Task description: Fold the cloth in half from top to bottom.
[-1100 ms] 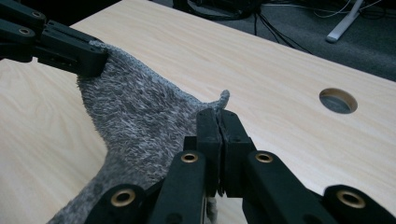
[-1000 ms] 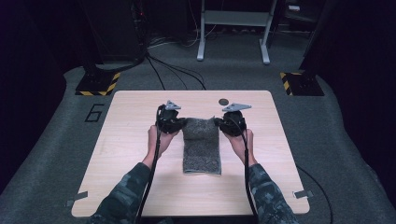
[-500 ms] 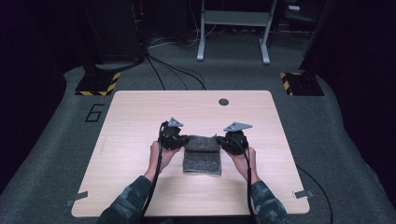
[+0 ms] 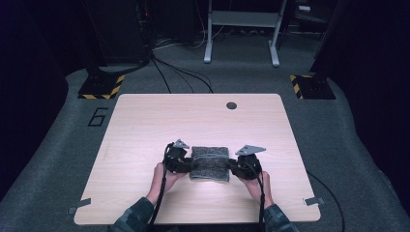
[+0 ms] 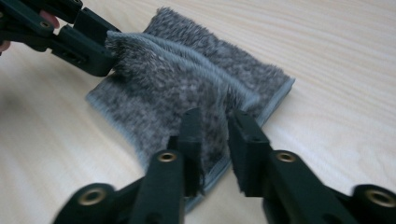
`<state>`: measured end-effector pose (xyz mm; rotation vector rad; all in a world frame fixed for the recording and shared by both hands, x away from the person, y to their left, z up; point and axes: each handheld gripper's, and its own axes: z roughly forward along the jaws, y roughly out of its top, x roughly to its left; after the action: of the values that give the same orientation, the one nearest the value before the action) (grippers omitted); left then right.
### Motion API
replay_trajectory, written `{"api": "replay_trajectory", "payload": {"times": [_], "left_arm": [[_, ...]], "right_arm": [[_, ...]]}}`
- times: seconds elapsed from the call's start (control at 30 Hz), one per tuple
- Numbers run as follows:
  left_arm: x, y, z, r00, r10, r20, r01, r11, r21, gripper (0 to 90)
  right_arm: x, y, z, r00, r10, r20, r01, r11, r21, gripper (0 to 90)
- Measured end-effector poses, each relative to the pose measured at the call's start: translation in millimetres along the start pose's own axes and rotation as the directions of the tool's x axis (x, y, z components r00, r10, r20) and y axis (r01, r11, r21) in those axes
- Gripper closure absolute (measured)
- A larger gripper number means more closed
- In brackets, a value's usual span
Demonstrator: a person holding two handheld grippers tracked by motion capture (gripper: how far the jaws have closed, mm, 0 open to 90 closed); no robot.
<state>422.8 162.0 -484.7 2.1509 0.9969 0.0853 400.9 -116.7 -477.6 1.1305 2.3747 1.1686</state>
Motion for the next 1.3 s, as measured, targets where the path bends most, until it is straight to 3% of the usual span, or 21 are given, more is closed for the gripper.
{"api": "replay_trajectory", "payload": {"times": [0.03, 0.2, 0.37, 0.43, 0.5, 0.53, 0.6, 0.67, 0.73, 0.93, 0.97, 1.0, 1.1, 1.23, 1.3], "left_arm": [[-1.2, -2.6, -3.0, 1.0000, -0.005, 0.003, 0.005, 1.0000, 0.008, 48.8], [4.3, -3.7, -25.1, 0.9982, -0.060, 0.008, 0.060, 0.9970, -0.049, 38.8], [14.6, 9.6, -19.5, 0.9935, -0.102, -0.052, 0.097, 0.9921, -0.080, 33.4], [15.6, 12.8, -9.4, 0.9931, -0.067, -0.096, 0.062, 0.9969, -0.048, 30.3], [15.4, 12.4, -4.4, 0.9932, -0.069, -0.093, 0.066, 0.9971, -0.038, 23.6], [12.4, 8.6, 3.3, 0.9879, -0.016, -0.154, 0.015, 0.9999, -0.002, 20.7], [11.0, 2.0, 7.6, 0.9862, 0.005, -0.165, -0.001, 0.9998, 0.021, 19.0], [9.8, -4.3, 9.5, 0.9853, 0.016, -0.170, -0.010, 0.9992, 0.039, 18.3], [8.9, -9.0, 11.5, 0.9793, 0.030, -0.200, -0.021, 0.9985, 0.050, 18.0], [7.4, -15.9, 16.7, 0.9702, 0.061, -0.234, -0.045, 0.9964, 0.072, 17.2], [7.4, -15.9, 16.7, 0.9702, 0.061, -0.234, -0.045, 0.9964, 0.072, 16.9], [9.1, -13.7, 12.5, 0.9731, 0.039, -0.227, -0.031, 0.9987, 0.040, 16.3], [16.5, -5.7, 5.5, 0.9747, 0.002, -0.223, -0.004, 0.9999, -0.010, 15.9], [26.4, 9.8, 4.1, 0.9734, -0.038, -0.226, 0.026, 0.9982, -0.054, 15.4], [33.6, 23.5, 10.8, 0.9682, -0.039, -0.247, 0.027, 0.9983, -0.052, 15.4]], "right_arm": [[1.3, -3.0, -9.9, 0.9999, 0.005, -0.016, -0.006, 1.000, -0.019, 65.5], [-6.6, 3.8, -25.0, 0.9989, 0.047, -0.009, -0.047, 0.997, -0.065, 53.4], [-17.4, 15.4, -10.0, 0.9953, 0.090, 0.037, -0.088, 0.995, -0.049, 40.5], [-17.9, 17.3, 2.5, 0.9938, 0.087, 0.068, -0.086, 0.996, -0.020, 32.8], [-17.1, 16.9, 9.3, 0.9931, 0.088, 0.077, -0.089, 0.996, 0.002, 32.7], [-12.2, 11.6, 20.7, 0.9930, 0.067, 0.097, -0.071, 0.997, 0.039, 28.7], [-6.9, 4.7, 25.3, 0.9928, 0.024, 0.117, -0.032, 0.997, 0.065, 25.0], [-1.3, -2.4, 27.4, 0.9904, 0.012, 0.137, -0.023, 0.997, 0.077, 20.3], [0.4, -8.2, 28.9, 0.9887, -0.013, 0.149, 0.000, 0.996, 0.090, 17.0], [2.7, -15.9, 36.2, 0.9850, -0.067, 0.159, 0.045, 0.990, 0.134, 15.8], [3.7, -15.6, 35.4, 0.9871, -0.044, 0.154, 0.024, 0.991, 0.135, 15.8], [-0.1, -13.9, 33.2, 0.9886, -0.053, 0.141, 0.035, 0.991, 0.125, 15.5], [-10.0, -5.9, 26.3, 0.9937, 0.000, 0.112, -0.009, 0.996, 0.086, 15.3], [-25.0, 14.3, 25.9, 0.9938, 0.045, 0.101, -0.050, 0.998, 0.049, 15.0], [-32.0, 23.3, 33.2, 0.9937, 0.045, 0.103, -0.049, 0.998, 0.038, 14.7]]}}
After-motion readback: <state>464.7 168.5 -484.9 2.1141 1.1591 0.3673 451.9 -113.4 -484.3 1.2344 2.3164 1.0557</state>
